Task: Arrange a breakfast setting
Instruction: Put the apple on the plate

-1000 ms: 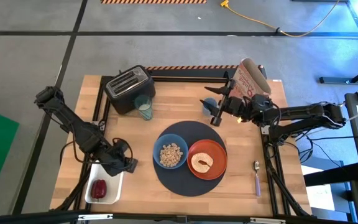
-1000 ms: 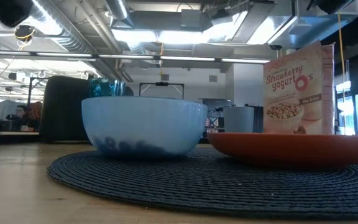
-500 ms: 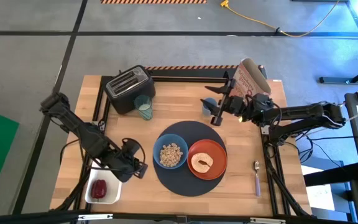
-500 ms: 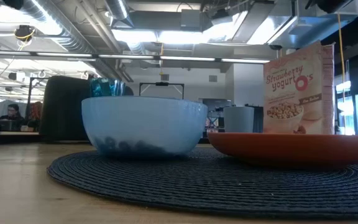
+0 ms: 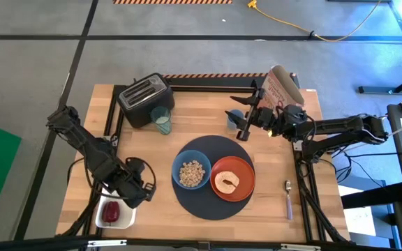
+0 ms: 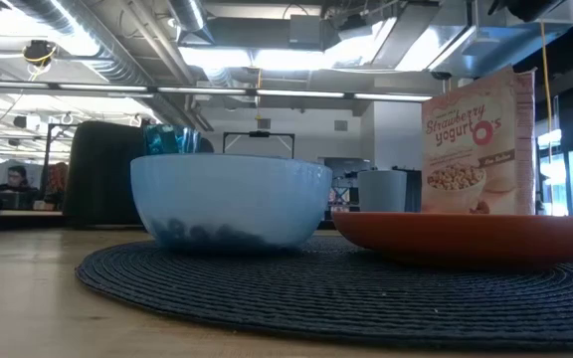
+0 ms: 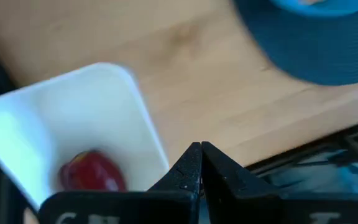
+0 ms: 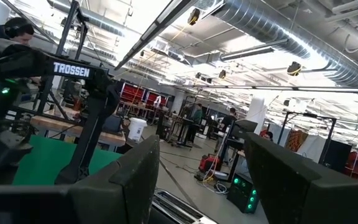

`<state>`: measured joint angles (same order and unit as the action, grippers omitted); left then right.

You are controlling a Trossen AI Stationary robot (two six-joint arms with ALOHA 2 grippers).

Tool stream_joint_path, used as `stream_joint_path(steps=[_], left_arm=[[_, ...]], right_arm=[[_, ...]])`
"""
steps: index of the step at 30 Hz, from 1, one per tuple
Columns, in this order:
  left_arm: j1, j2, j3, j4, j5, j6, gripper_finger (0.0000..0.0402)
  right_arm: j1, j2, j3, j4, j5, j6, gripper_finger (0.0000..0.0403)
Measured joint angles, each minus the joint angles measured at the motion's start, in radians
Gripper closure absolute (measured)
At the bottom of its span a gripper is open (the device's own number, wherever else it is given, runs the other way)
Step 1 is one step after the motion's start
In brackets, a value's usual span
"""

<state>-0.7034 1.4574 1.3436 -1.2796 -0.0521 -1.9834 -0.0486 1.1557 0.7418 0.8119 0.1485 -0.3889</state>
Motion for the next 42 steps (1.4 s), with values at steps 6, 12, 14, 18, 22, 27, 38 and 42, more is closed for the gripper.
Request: stream_joint_path(steps=[6, 12, 14, 18, 22, 27, 38, 42], left_arm=[[-0.014, 0.058, -0.001, -0.065, 0.053, -0.108, 0.037], [-0.016, 0.102, -0.001, -0.086, 0.232, -0.196, 0.0309], [-0.032, 0.119, -0.001, -0.069, 0.233, -0.214, 0.0285], [-0.068, 0.18, -0.001, -0.04, 0.247, -0.24, 0.024], [-0.099, 0.252, -0.001, -0.045, 0.333, -0.233, 0.0206], [-0.109, 0.313, -0.001, -0.07, 0.437, -0.174, 0.019], [-0.118, 0.356, -0.113, 0.027, 0.596, -0.138, 0.0169], [-0.12, 0.356, -0.154, 0.09, 0.589, -0.185, 0.0143]], right_arm=[[0.0, 0.0, 0.0, -0.001, 0.0, -0.001, 0.0177], [0.0, 0.0, 0.0, -0.005, 0.001, -0.001, 0.0177], [0.0, 0.0, 0.0, -0.007, 0.001, -0.001, 0.0177], [0.0, 0.0, 0.0, -0.007, 0.001, -0.001, 0.0177], [0.0, 0.0, 0.0, -0.006, 0.001, -0.002, 0.0178], [0.0, 0.0, 0.0, -0.006, 0.001, -0.002, 0.0177], [0.0, 0.0, 0.0, -0.007, 0.001, -0.003, 0.0178], [0.0, 0.0, 0.0, -0.008, 0.001, -0.008, 0.0178]])
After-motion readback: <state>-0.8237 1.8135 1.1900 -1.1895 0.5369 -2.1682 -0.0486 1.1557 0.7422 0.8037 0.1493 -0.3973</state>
